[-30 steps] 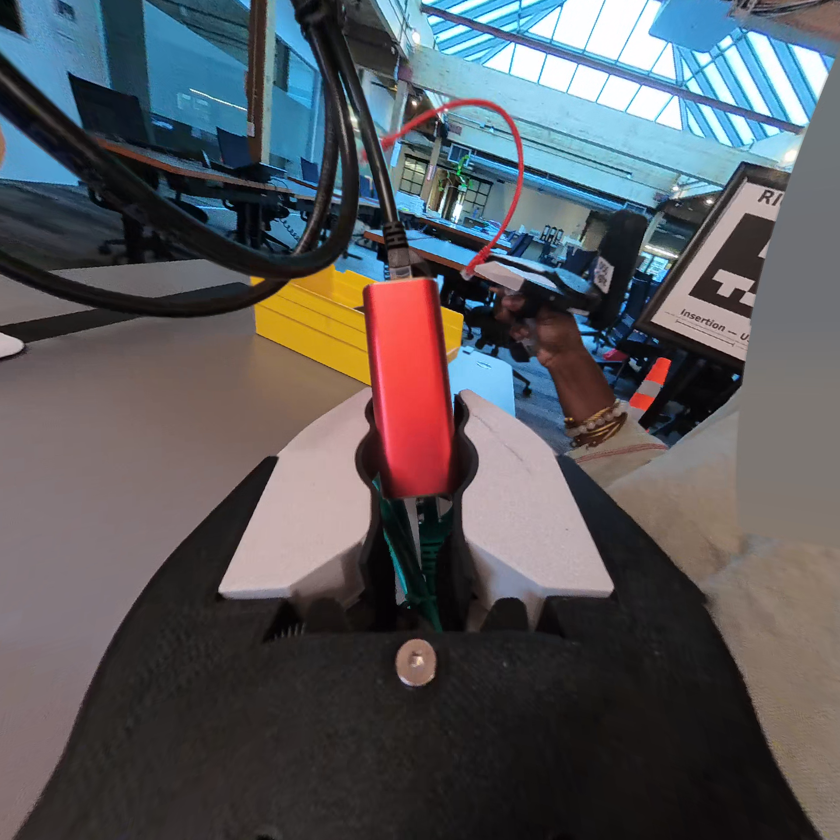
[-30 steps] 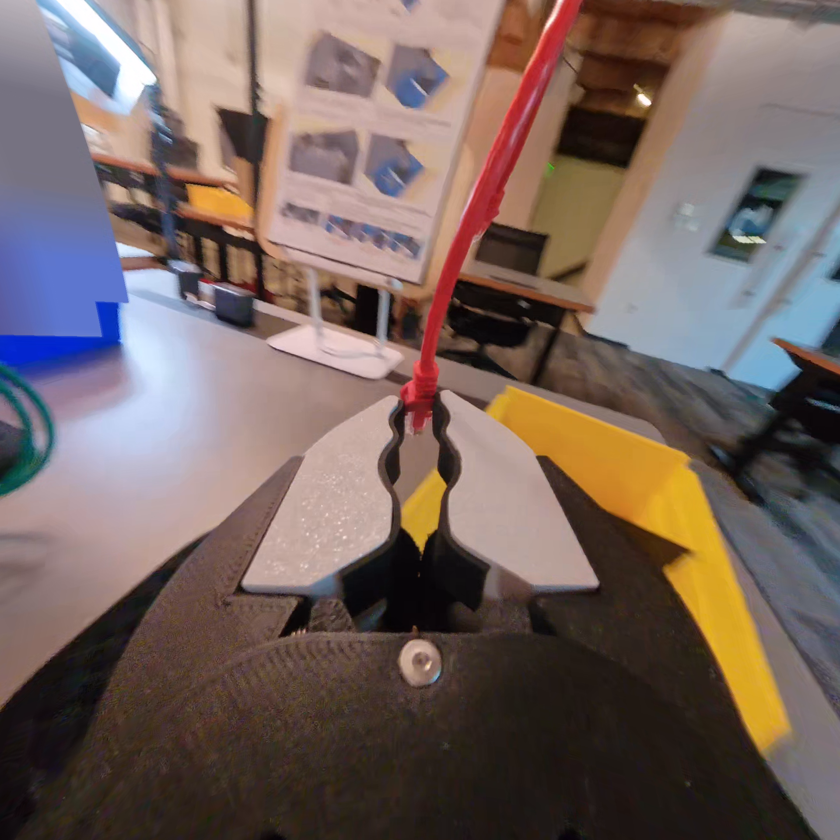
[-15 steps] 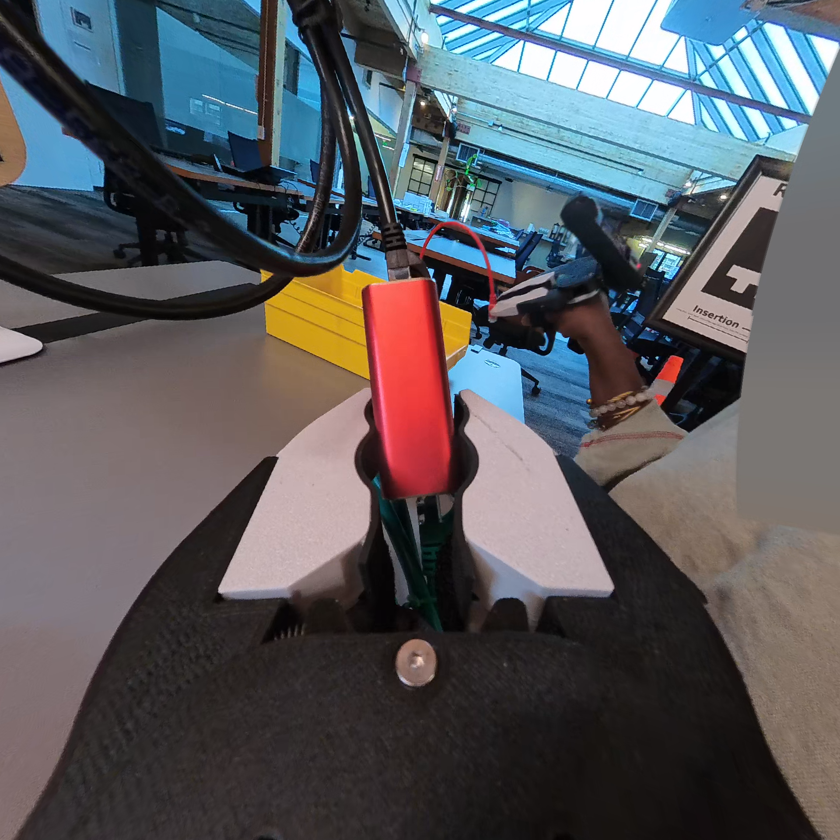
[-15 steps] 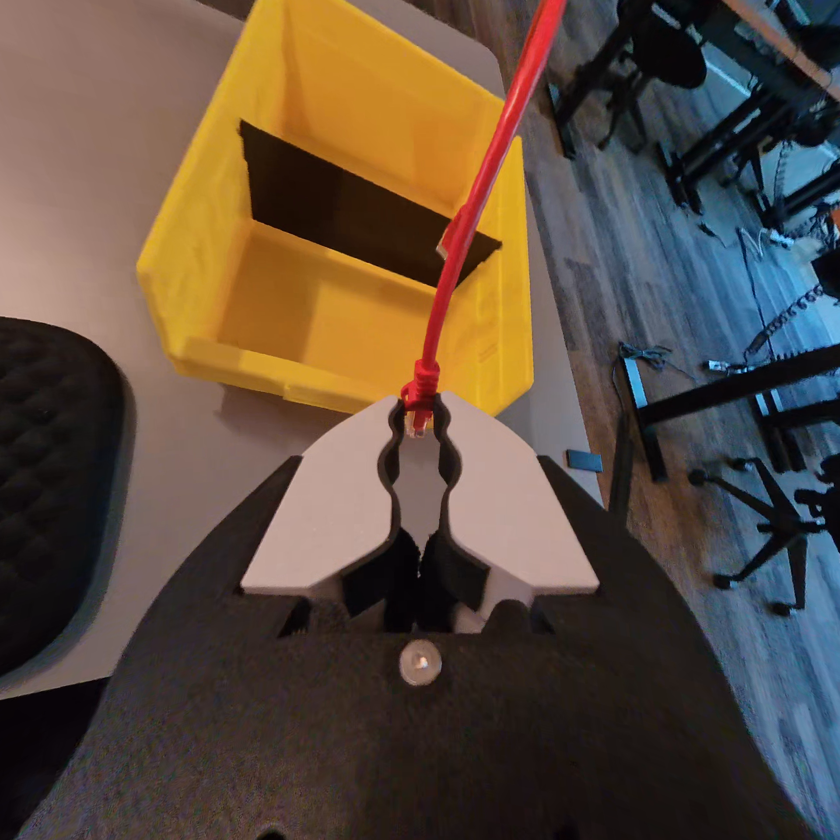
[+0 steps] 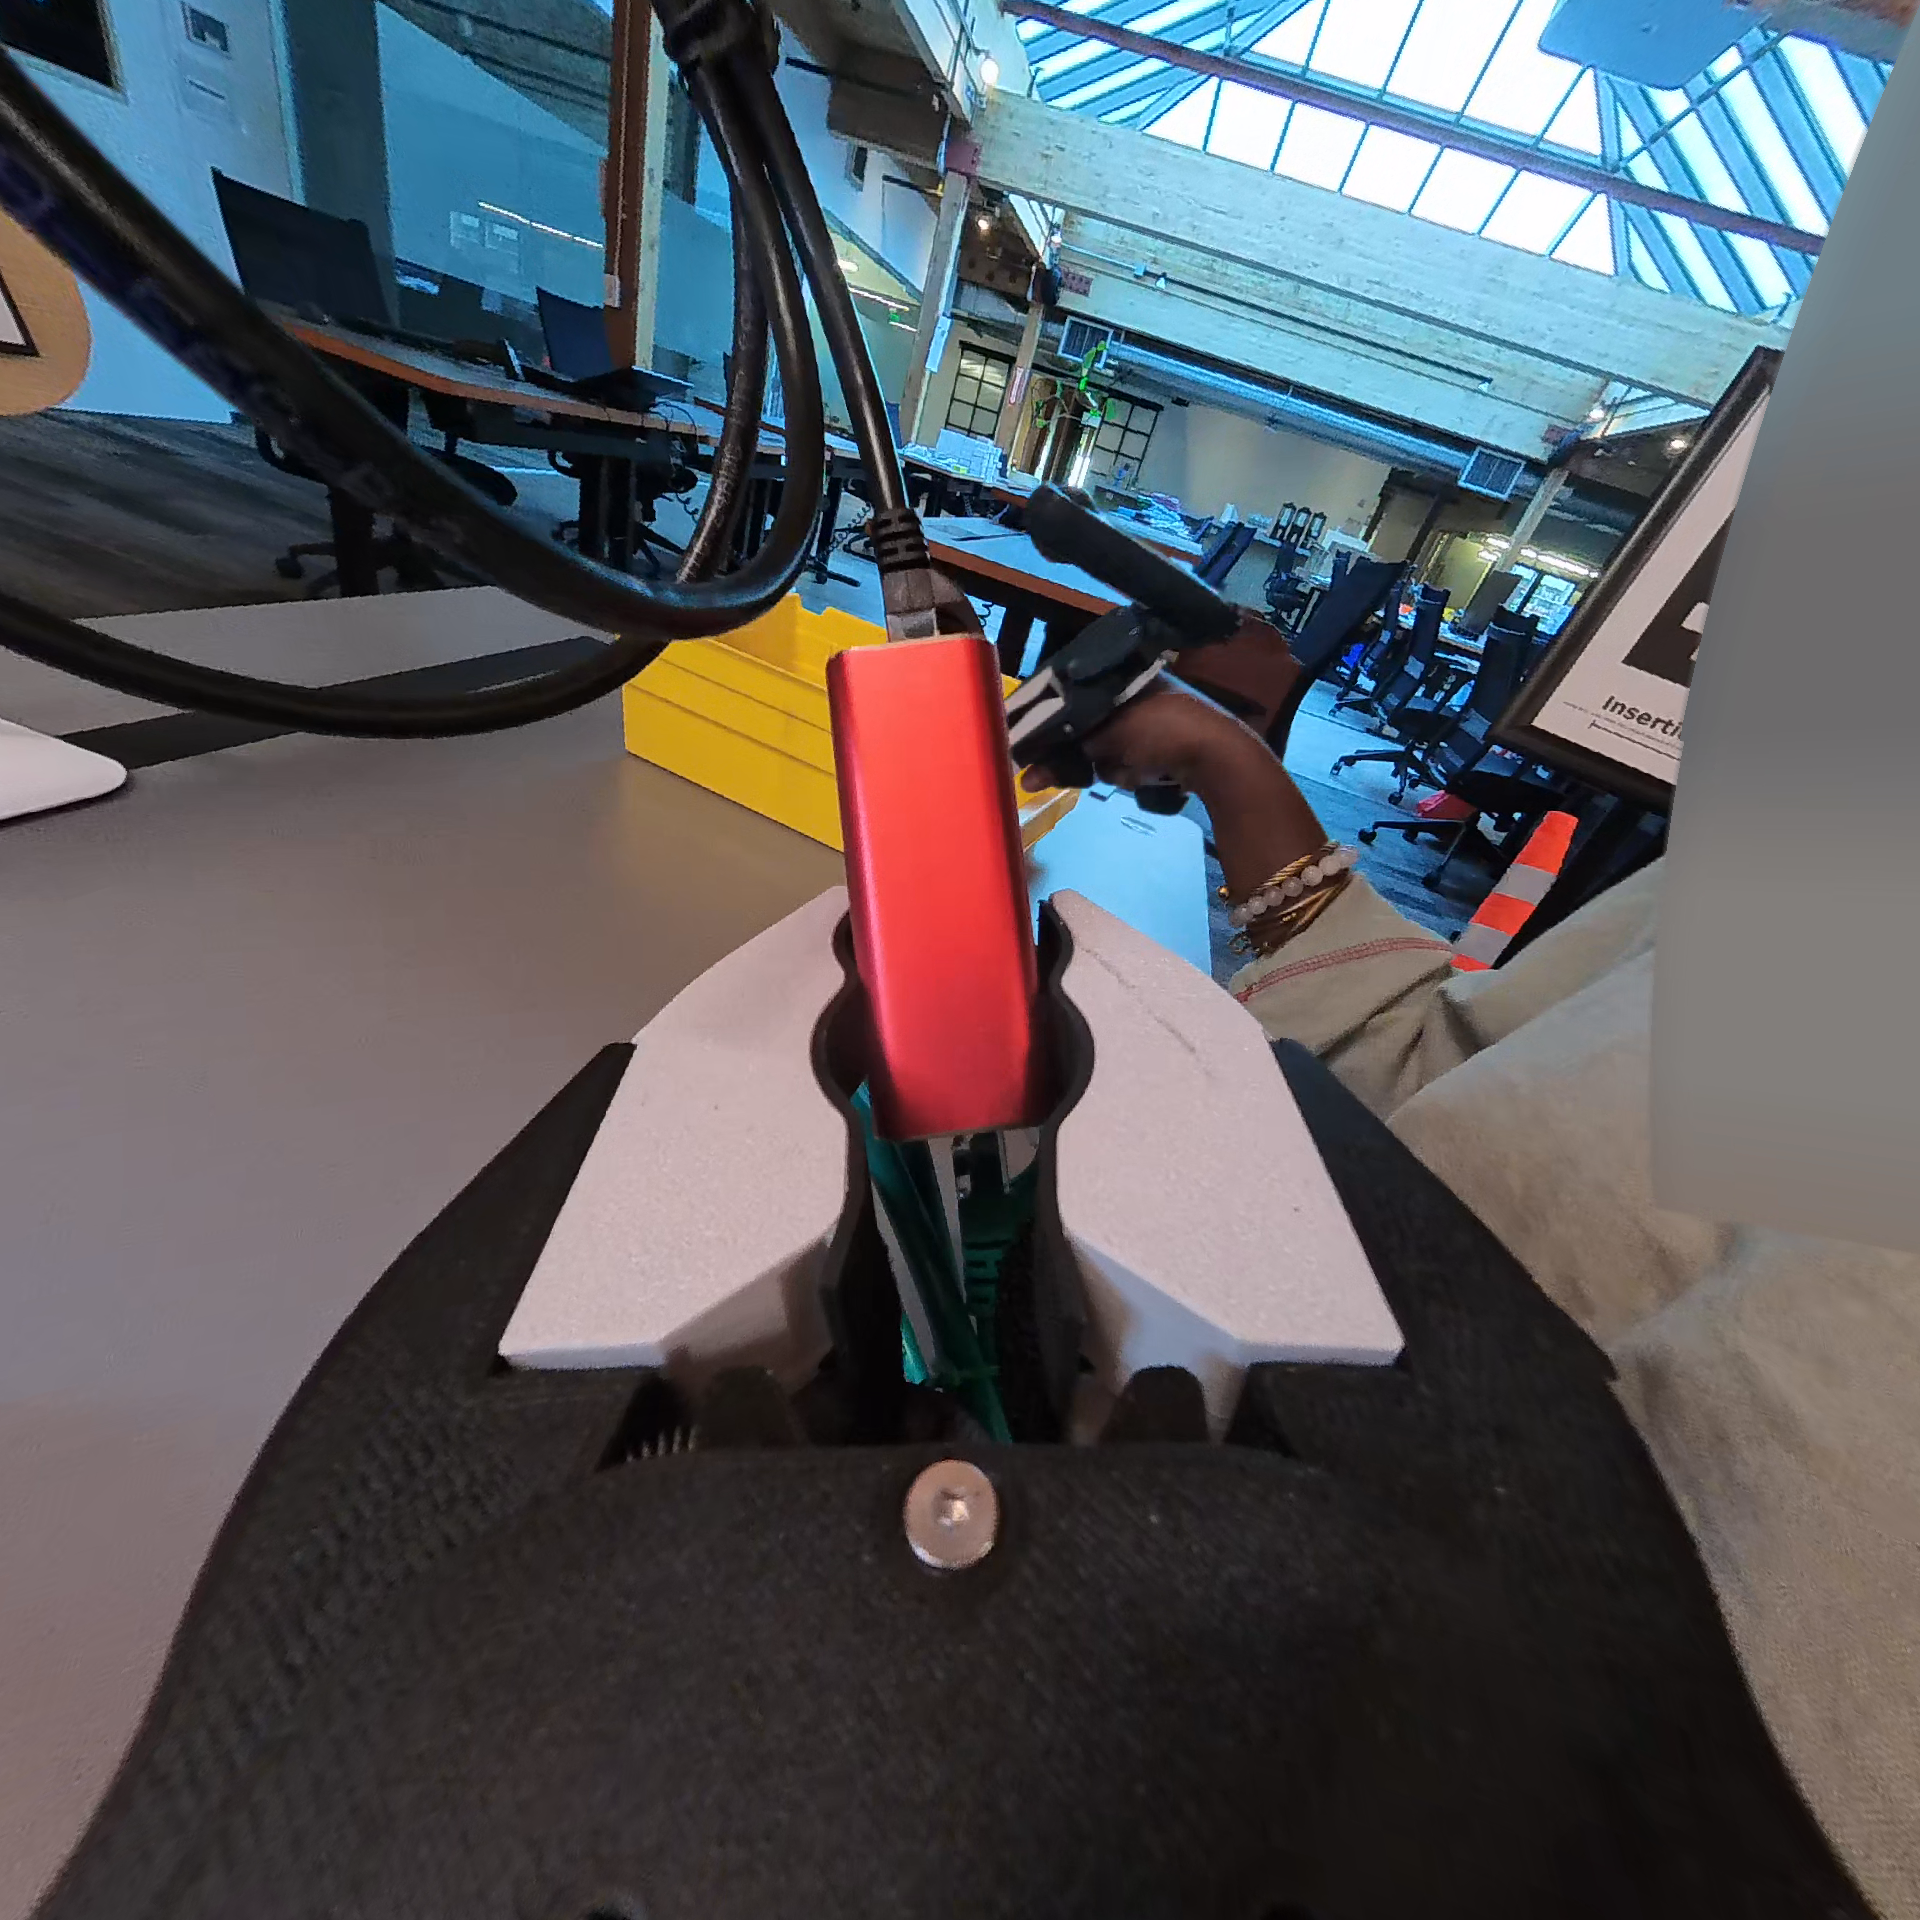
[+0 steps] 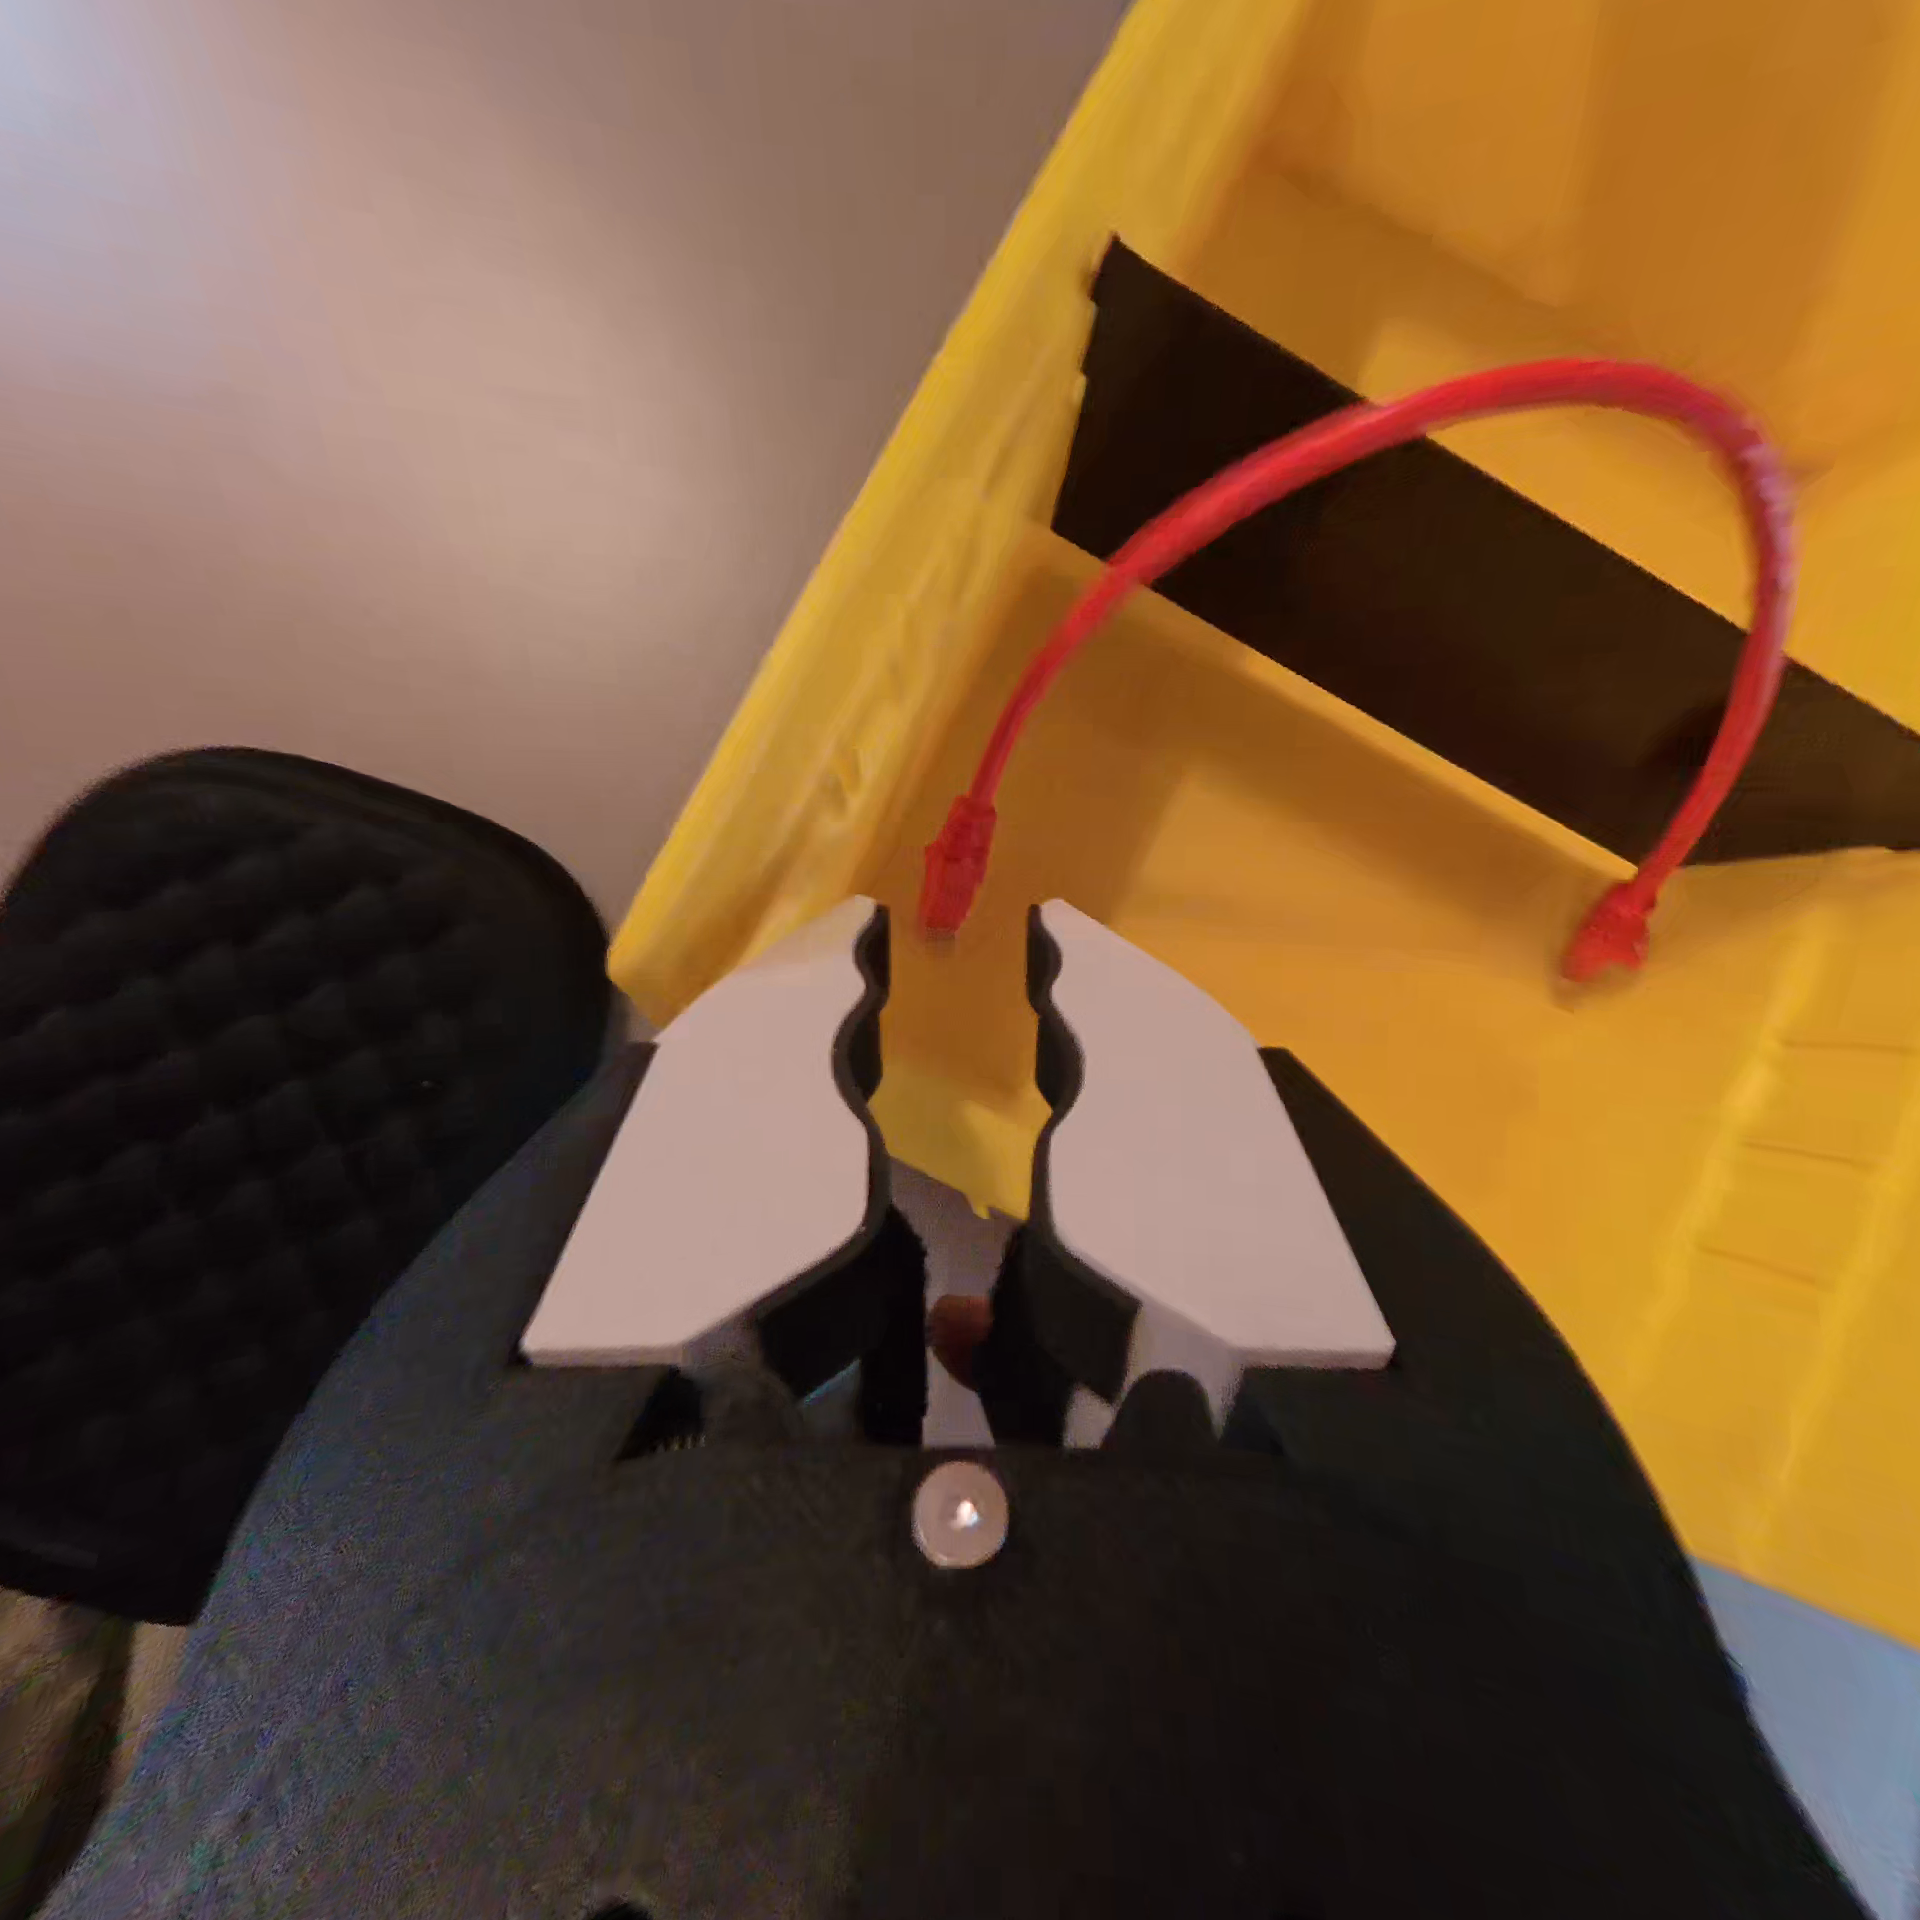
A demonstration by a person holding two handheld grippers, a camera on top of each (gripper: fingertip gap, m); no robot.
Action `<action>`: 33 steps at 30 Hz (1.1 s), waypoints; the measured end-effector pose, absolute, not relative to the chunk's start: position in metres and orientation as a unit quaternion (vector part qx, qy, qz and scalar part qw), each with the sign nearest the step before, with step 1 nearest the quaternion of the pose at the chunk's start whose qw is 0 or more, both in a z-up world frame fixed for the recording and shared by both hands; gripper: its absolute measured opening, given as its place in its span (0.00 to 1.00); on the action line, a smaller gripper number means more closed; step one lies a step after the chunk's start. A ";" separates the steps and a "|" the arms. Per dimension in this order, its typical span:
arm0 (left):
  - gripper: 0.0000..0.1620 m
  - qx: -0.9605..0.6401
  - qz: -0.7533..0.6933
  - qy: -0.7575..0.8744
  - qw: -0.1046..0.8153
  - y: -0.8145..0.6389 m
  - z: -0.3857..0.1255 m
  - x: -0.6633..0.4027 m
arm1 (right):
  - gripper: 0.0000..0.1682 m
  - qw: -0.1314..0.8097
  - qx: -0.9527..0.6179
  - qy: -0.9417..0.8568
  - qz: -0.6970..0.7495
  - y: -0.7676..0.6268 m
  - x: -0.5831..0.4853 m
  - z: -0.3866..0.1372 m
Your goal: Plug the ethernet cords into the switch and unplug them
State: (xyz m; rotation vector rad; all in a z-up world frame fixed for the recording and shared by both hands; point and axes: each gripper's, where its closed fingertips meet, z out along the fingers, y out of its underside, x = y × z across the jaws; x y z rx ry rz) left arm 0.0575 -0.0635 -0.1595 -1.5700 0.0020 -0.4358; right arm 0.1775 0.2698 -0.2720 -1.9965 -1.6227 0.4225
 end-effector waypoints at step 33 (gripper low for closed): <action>0.18 -0.698 -0.203 -0.019 0.686 -0.060 -0.161 0.053 | 0.23 0.496 -0.616 -0.526 0.311 0.252 0.147 -0.157</action>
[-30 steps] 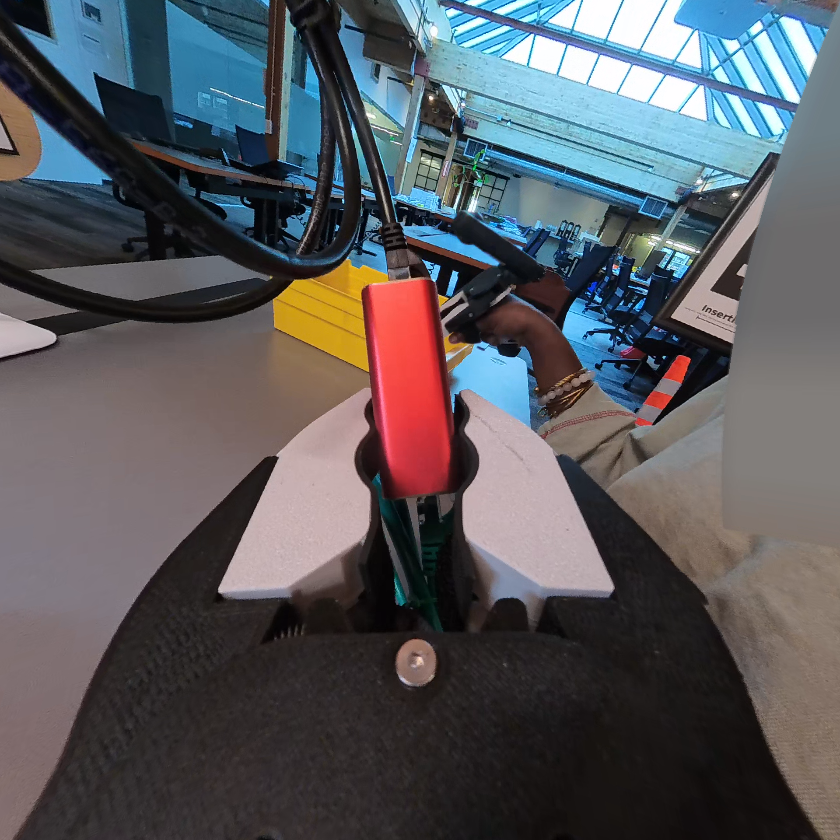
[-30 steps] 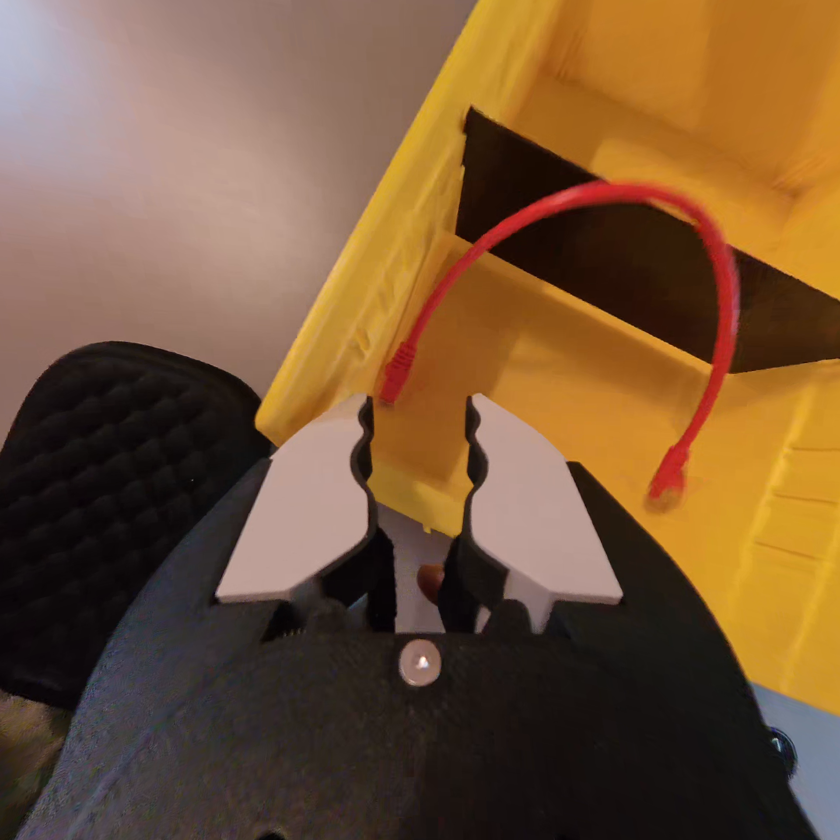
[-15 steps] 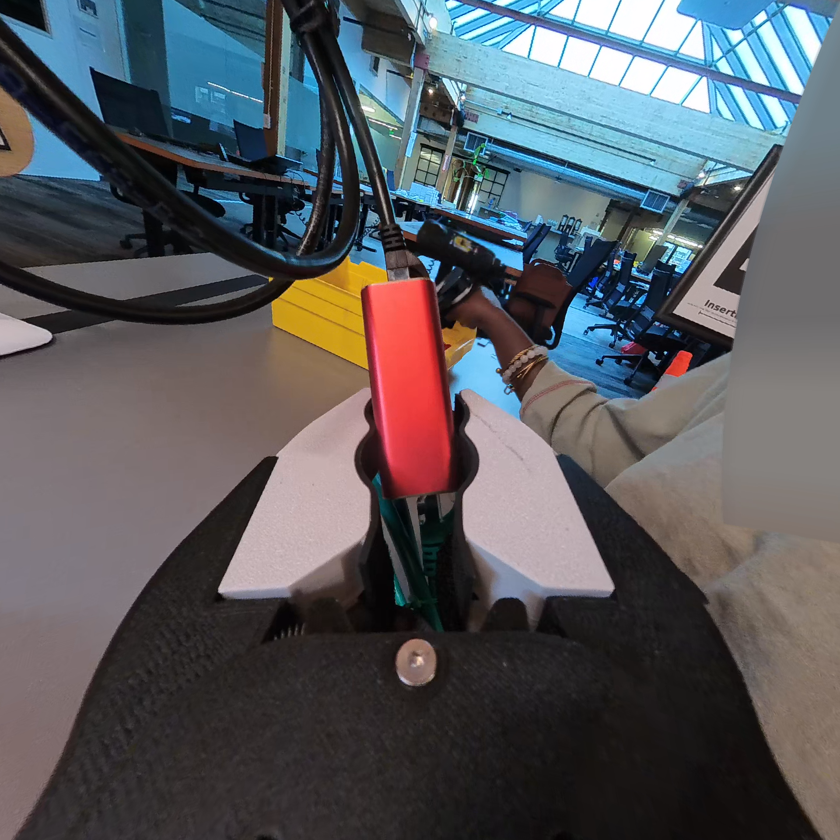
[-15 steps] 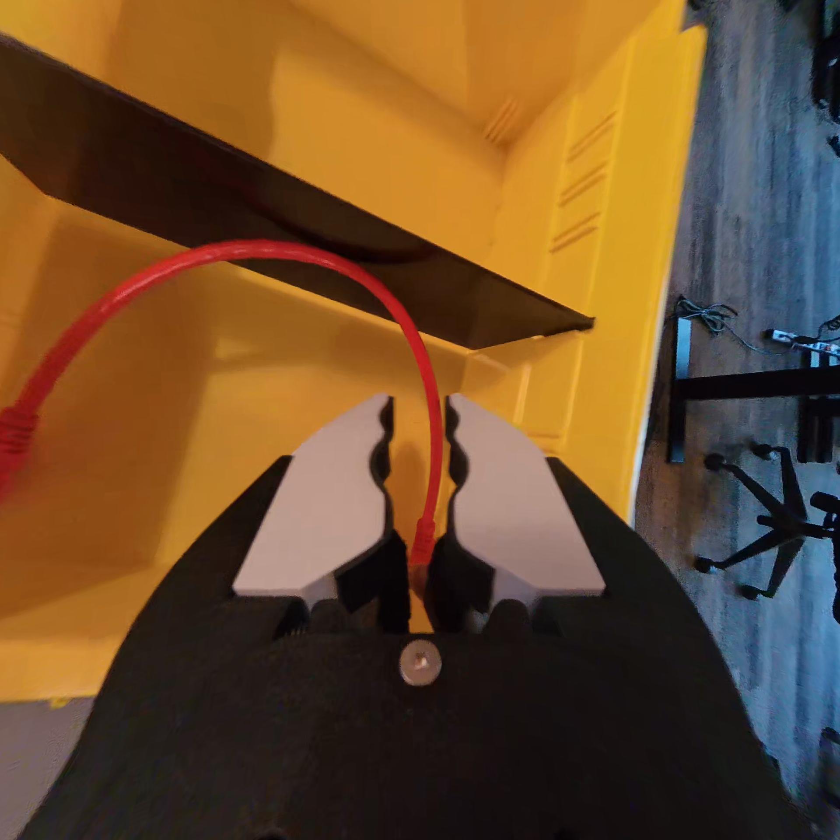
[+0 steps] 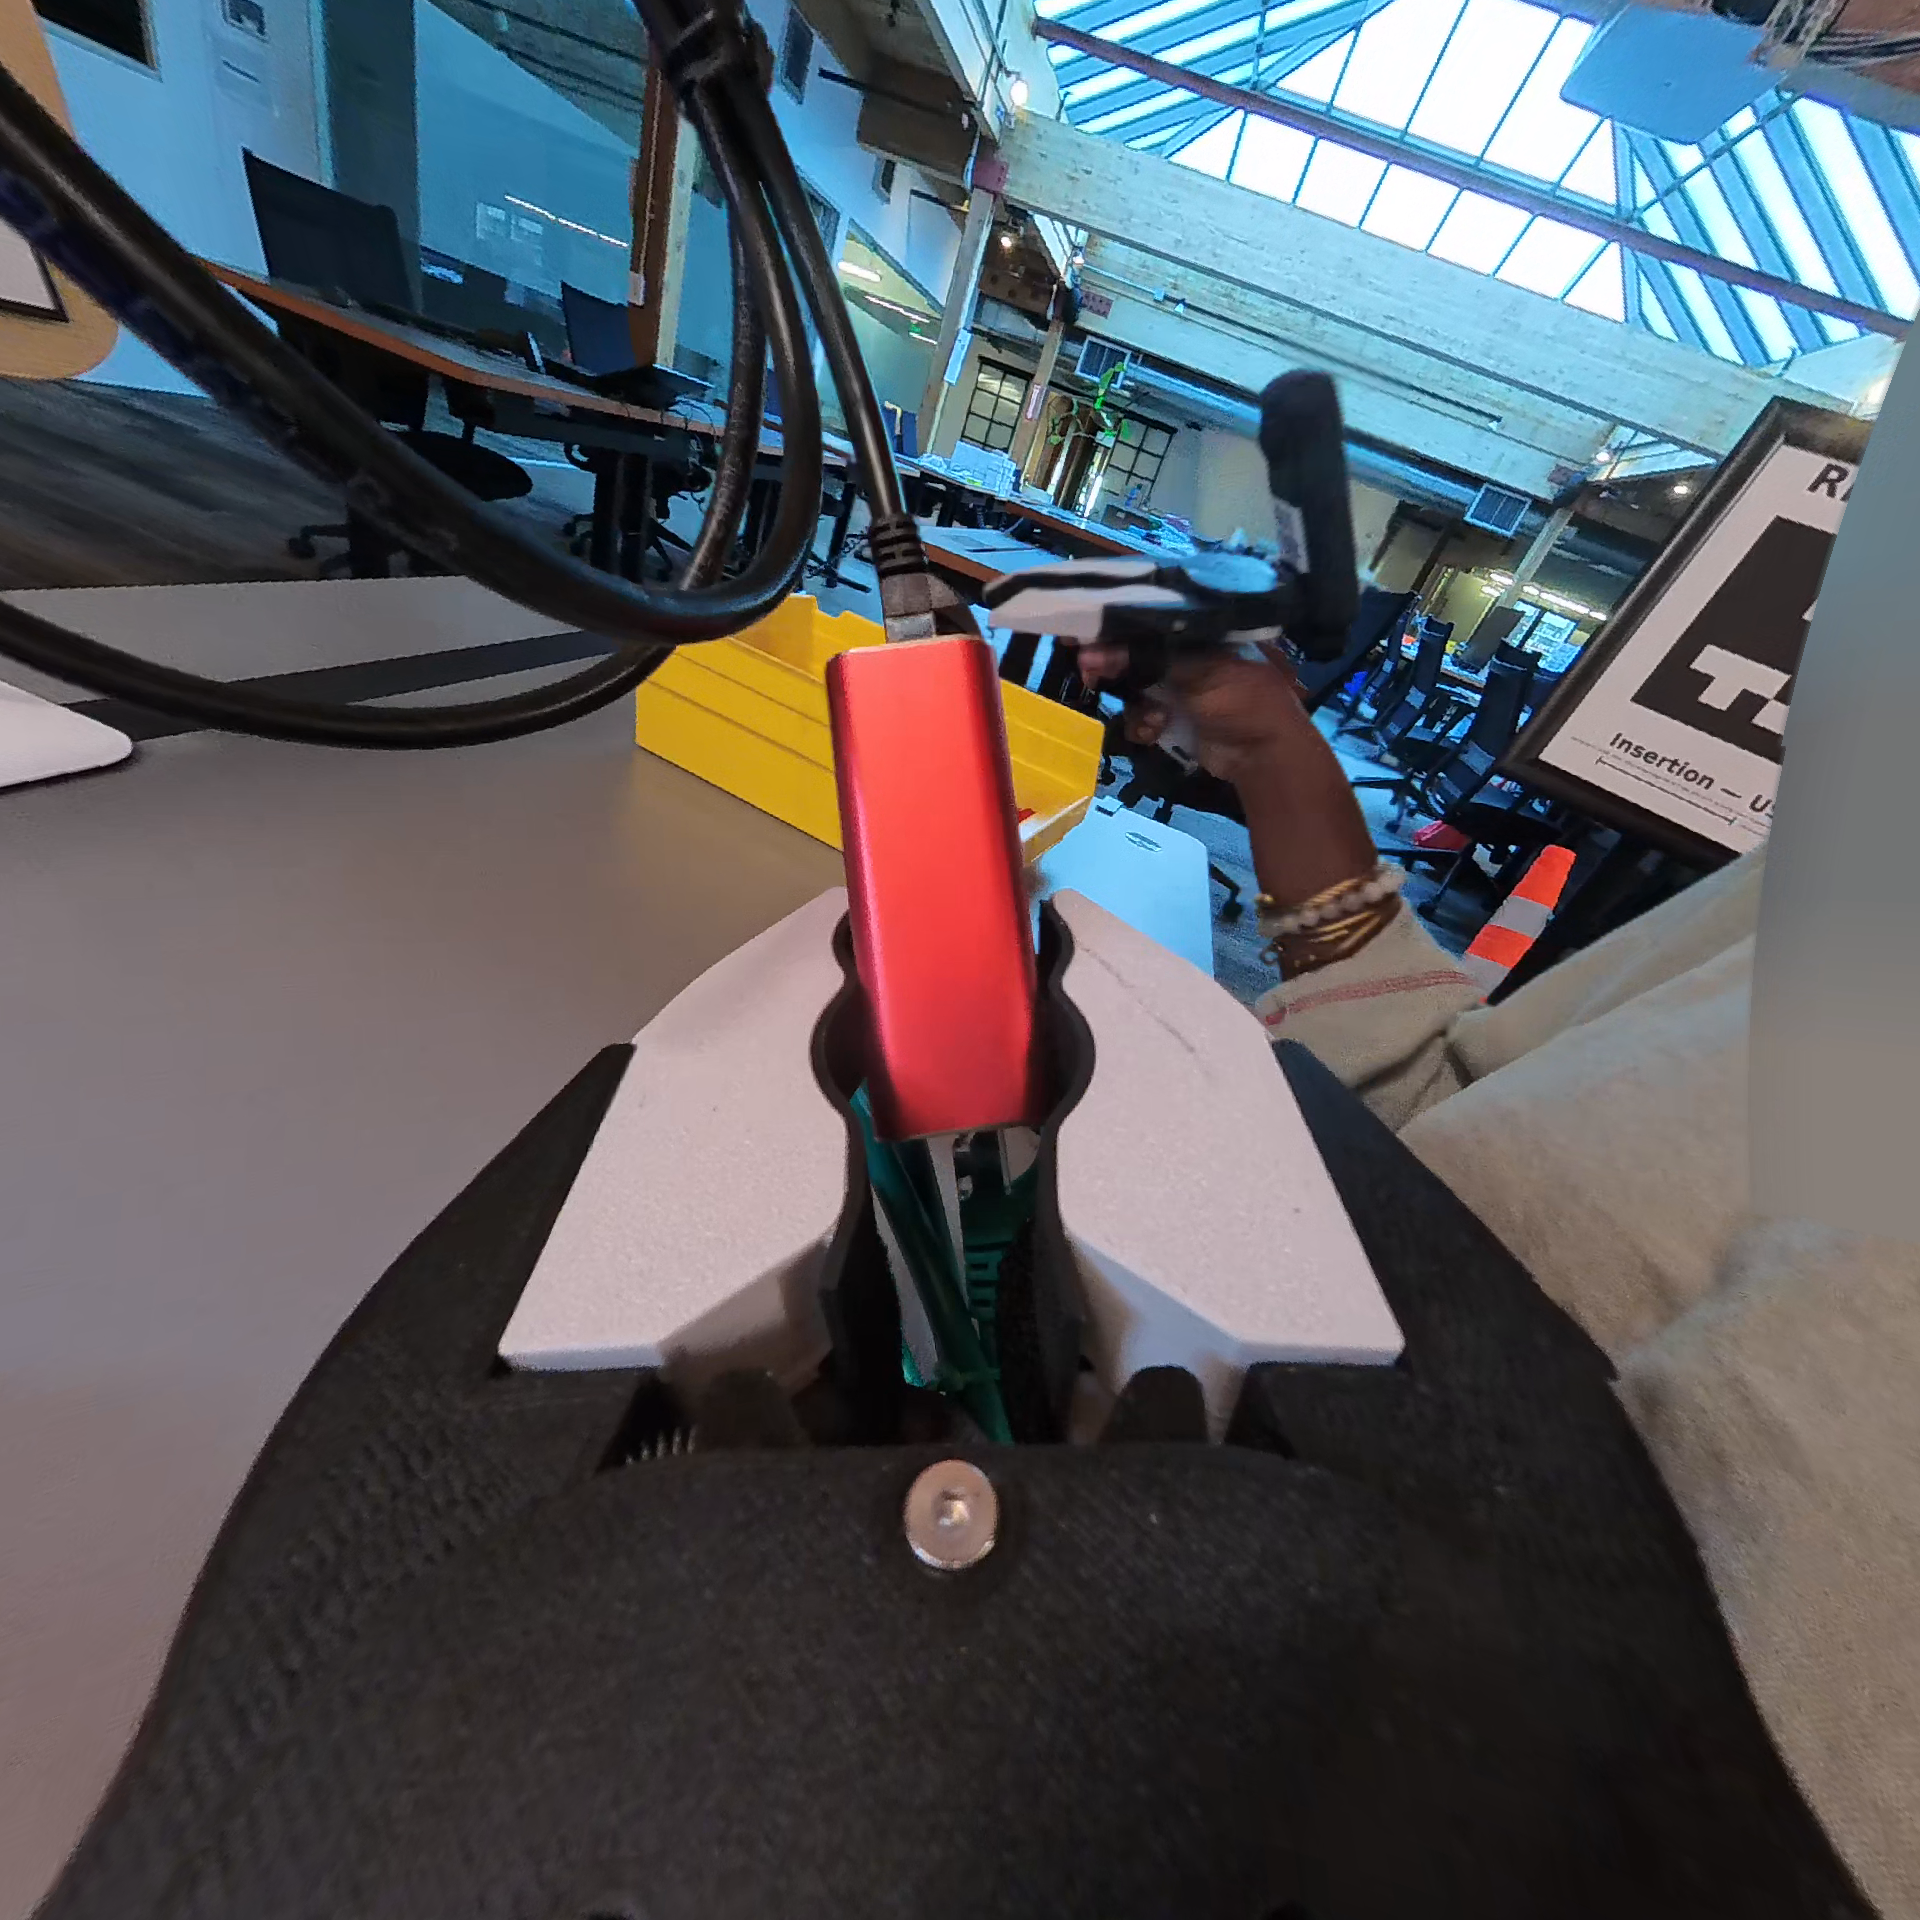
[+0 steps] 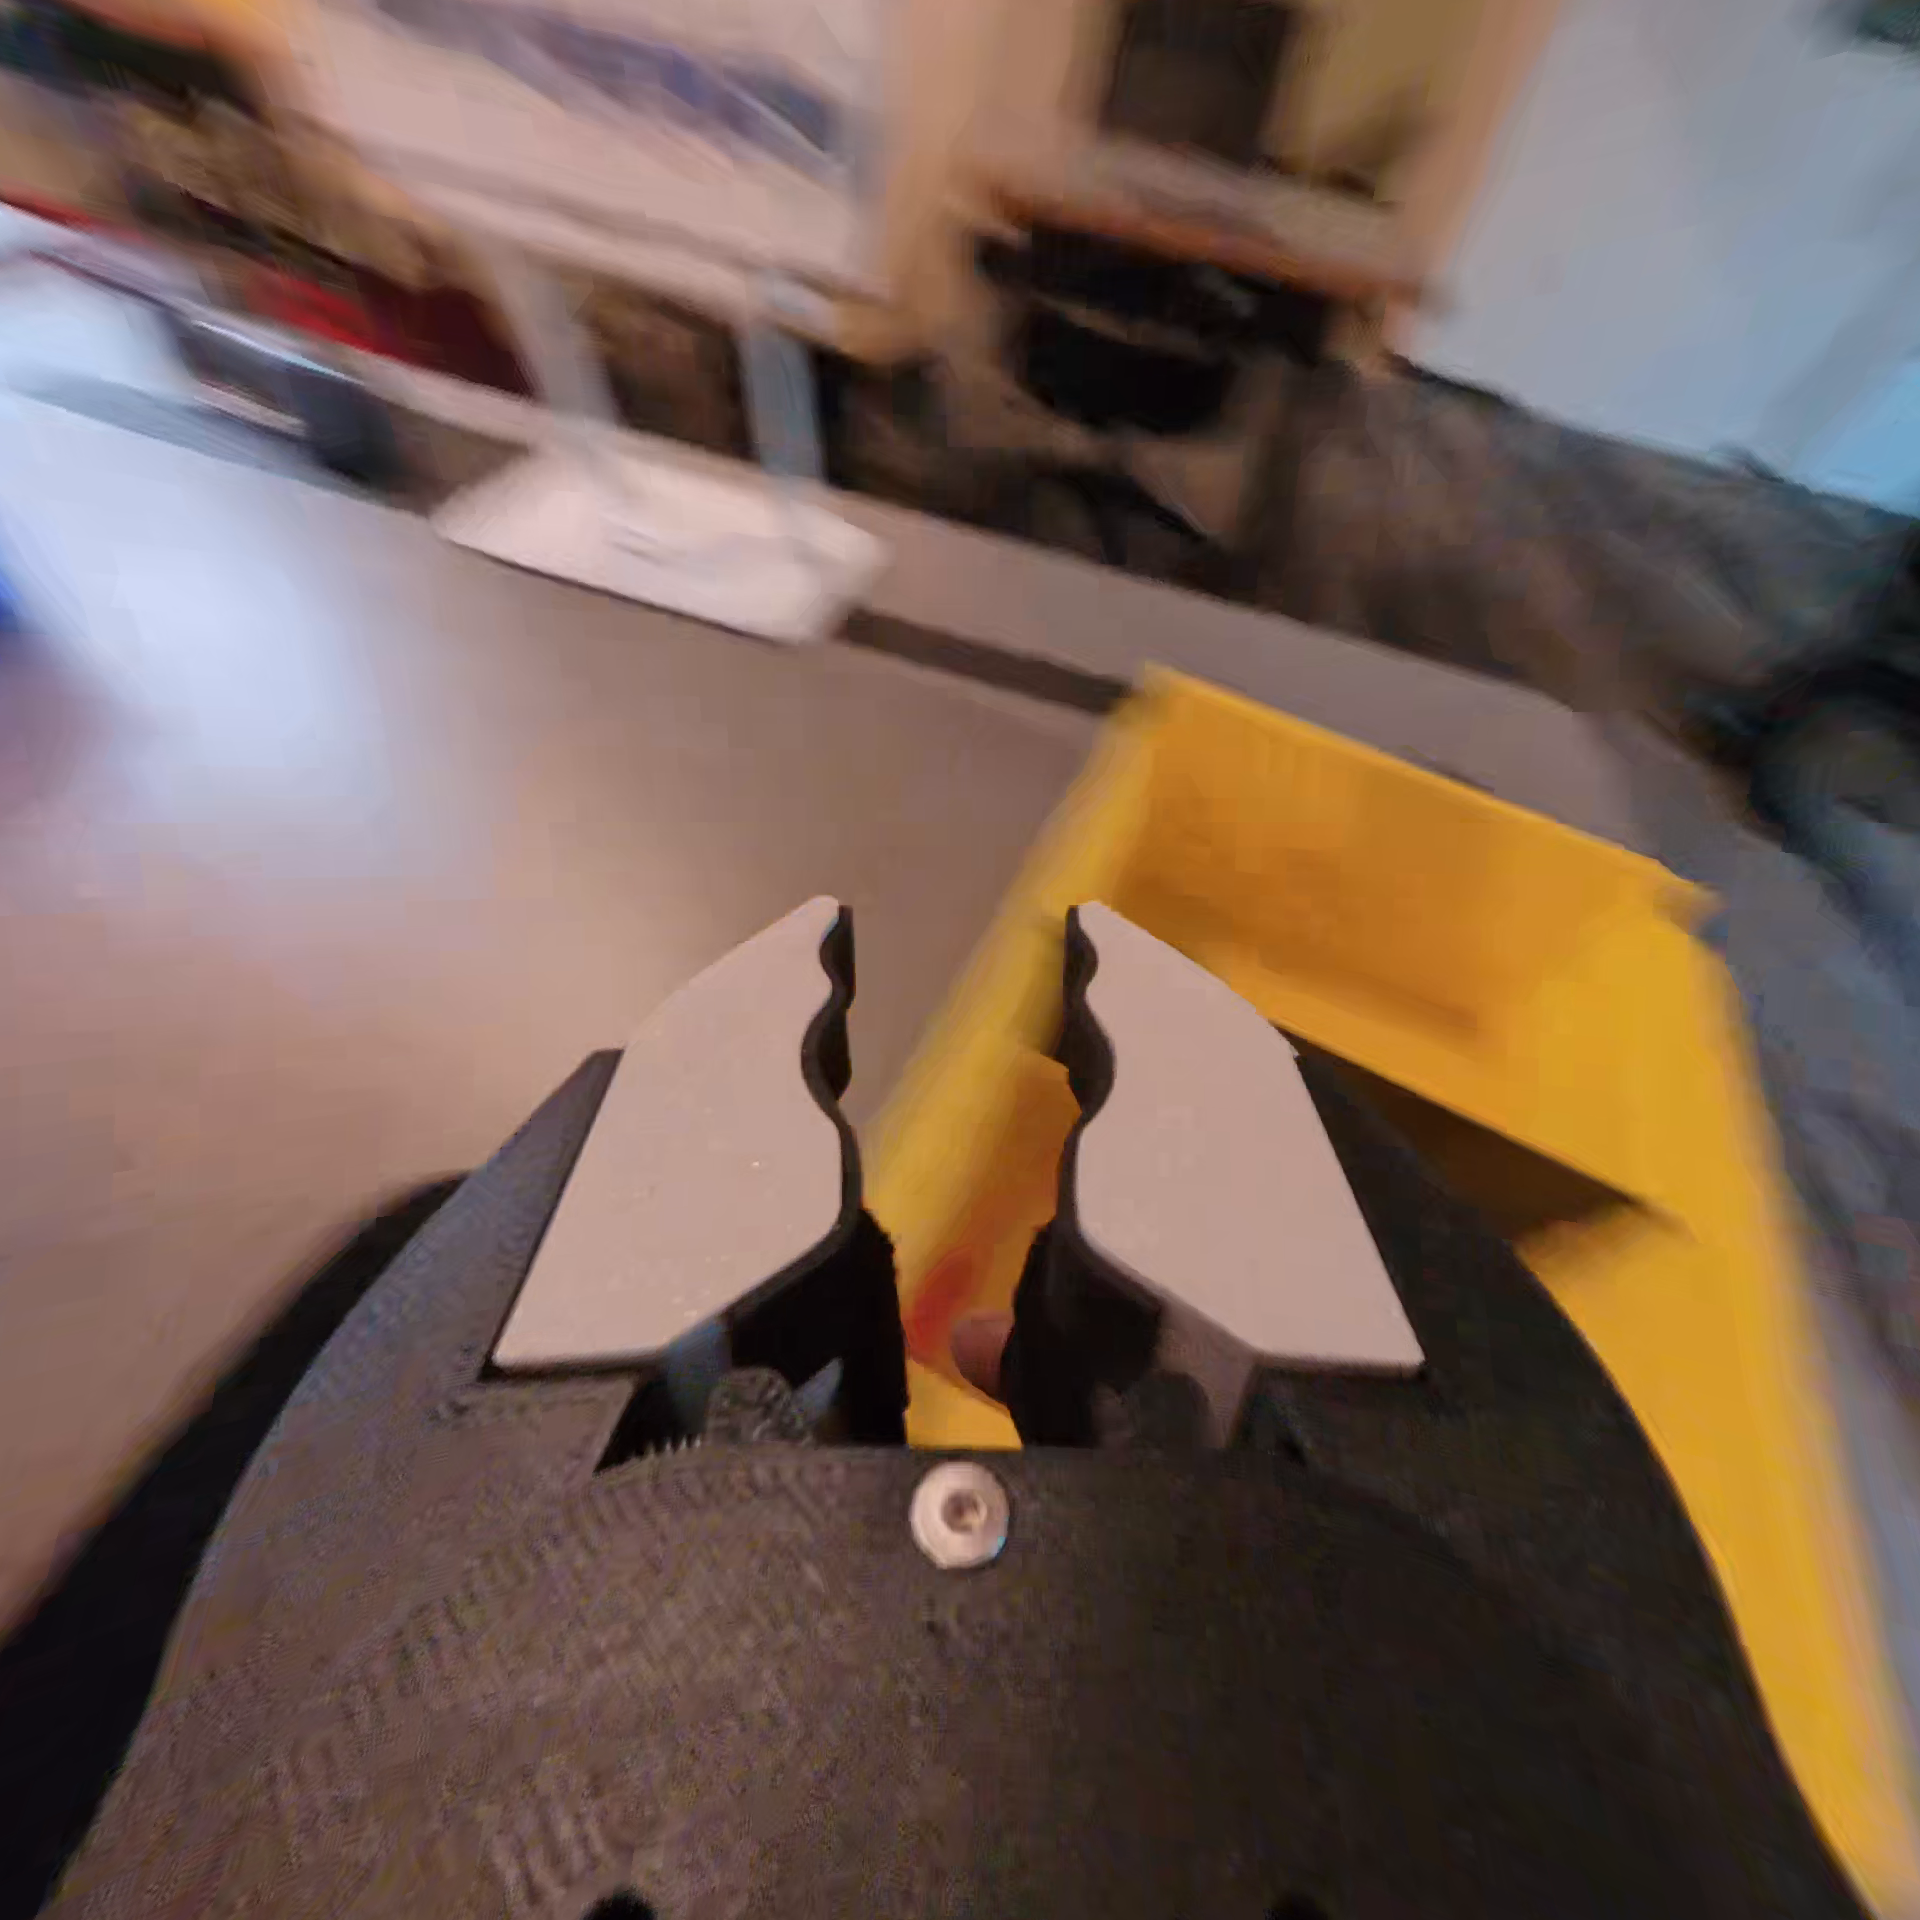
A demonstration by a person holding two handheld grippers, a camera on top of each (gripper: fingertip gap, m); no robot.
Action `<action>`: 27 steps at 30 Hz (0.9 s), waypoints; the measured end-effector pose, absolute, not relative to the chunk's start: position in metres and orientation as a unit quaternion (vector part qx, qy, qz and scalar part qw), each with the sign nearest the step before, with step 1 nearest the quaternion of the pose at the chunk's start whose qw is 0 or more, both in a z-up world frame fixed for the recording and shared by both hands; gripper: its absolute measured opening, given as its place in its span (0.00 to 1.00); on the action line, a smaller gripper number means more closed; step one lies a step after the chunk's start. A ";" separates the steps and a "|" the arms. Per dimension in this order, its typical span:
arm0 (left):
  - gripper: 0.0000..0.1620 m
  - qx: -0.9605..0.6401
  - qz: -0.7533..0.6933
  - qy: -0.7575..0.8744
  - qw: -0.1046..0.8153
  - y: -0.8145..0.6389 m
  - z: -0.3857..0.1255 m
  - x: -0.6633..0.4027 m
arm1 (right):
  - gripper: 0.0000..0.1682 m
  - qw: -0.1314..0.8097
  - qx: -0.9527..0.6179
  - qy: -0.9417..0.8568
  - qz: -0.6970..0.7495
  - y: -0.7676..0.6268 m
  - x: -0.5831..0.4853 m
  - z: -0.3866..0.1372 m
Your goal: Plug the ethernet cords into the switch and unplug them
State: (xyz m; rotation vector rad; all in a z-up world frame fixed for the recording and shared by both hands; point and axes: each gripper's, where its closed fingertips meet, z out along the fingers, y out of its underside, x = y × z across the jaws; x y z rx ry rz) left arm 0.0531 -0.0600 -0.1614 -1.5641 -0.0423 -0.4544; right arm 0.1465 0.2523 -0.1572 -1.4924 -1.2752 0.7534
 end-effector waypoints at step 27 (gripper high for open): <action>0.18 -0.718 -0.250 0.099 0.642 -0.058 -0.166 0.106 | 0.10 0.091 -0.174 -0.606 0.771 -0.057 0.092 -0.119</action>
